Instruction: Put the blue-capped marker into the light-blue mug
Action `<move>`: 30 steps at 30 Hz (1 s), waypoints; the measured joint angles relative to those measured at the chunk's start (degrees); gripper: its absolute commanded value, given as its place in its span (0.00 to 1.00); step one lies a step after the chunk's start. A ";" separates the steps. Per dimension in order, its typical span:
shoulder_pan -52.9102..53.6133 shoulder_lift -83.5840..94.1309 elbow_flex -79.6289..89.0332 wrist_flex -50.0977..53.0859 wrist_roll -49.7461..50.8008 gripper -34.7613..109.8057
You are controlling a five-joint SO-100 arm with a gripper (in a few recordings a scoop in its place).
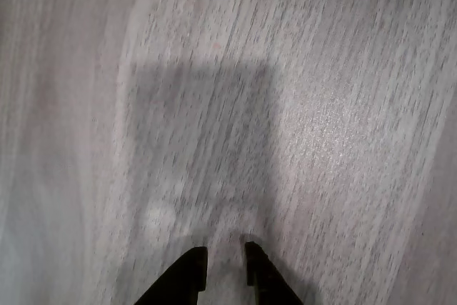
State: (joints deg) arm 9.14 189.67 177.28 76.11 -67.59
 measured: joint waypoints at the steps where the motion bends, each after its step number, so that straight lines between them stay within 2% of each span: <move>1: 0.00 0.00 0.00 0.00 0.00 0.30; 12: -4.04 0.00 0.00 0.00 0.00 0.29; 30: 0.00 0.00 0.00 0.00 0.00 0.26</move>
State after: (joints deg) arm 9.14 189.67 177.28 76.11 -67.59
